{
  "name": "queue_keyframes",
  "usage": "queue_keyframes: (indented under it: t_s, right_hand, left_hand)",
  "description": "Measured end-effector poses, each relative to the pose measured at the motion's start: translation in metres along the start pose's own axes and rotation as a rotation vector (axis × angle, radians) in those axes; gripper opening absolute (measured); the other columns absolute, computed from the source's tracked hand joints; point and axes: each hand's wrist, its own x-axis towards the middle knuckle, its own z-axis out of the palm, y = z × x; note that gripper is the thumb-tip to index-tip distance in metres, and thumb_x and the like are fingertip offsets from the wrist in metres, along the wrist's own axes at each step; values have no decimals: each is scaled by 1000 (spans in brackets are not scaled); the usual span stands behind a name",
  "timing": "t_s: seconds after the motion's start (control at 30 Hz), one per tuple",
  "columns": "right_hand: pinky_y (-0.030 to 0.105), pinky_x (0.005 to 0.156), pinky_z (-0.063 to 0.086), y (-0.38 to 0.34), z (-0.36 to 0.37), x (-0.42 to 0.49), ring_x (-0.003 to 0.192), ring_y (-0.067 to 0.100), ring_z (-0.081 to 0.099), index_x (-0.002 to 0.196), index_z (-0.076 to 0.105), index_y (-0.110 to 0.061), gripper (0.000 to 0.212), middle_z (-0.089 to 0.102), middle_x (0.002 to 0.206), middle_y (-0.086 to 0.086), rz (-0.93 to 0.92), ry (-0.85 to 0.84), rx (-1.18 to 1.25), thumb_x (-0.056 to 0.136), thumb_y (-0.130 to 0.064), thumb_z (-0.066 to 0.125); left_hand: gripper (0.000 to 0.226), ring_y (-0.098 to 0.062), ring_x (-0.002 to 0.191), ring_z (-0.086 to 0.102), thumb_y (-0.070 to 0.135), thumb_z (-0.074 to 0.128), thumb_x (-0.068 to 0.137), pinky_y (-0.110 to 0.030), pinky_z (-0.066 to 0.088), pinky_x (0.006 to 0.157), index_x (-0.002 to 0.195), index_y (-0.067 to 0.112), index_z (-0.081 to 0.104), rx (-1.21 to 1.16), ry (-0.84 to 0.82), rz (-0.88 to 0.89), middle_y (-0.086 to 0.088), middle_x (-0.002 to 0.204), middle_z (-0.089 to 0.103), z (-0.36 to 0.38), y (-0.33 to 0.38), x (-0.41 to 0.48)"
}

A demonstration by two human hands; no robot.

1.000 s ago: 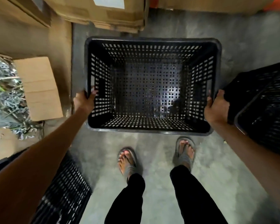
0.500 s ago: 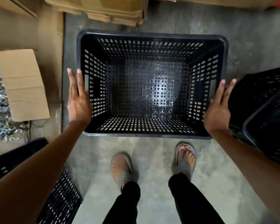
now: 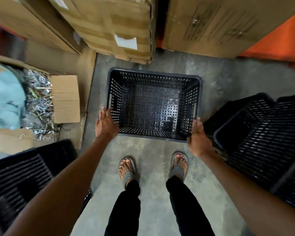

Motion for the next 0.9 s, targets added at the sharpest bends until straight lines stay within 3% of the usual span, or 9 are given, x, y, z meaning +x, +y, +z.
queue_keyframes:
  t_s: [0.17,0.3,0.4,0.53,0.73,0.9]
  right_hand:
    - [33,116,30,-60,-110,-157,152,21,8,155,8,-5,70,2,164,10,-146,-181,39,97,-24,41]
    - [31,120,20,-99,-182,-226,150,21,15,154,18,-4,65,16,162,11,-230,-130,95,96,-20,44]
    - [33,119,24,-125,-239,-246,149,21,20,154,20,-7,64,21,162,8,-293,-61,85,97,-20,44]
    - [35,117,28,-166,-324,-234,150,19,17,155,18,-8,61,18,163,4,-377,10,68,101,-26,41]
    - [34,109,39,-240,-457,-173,138,25,42,151,30,-8,59,38,153,9,-385,188,145,98,-27,47]
    - [32,109,37,-294,-529,-91,136,27,44,149,34,-7,58,42,151,10,-324,333,196,95,-21,51]
  left_hand:
    - [67,-31,140,35,19,59,89,-41,35,112,149,9,31,-212,-171,-103,-16,154,32,-76,57,-180]
    - [55,-33,128,51,23,55,92,-36,41,103,144,12,42,-302,-183,-182,-20,139,52,-136,81,-268]
    - [50,-36,122,55,24,53,92,-38,46,99,141,16,45,-294,-116,-173,-21,133,57,-195,88,-296]
    - [52,-32,130,49,24,51,94,-36,40,106,144,13,41,-298,-10,-155,-18,141,51,-293,88,-283]
    - [50,-34,125,53,27,56,92,-36,41,101,139,11,49,-462,255,-91,-20,134,57,-439,85,-215]
    - [58,-39,123,54,34,50,94,-40,44,98,145,11,38,-594,389,-104,-24,132,58,-516,72,-114]
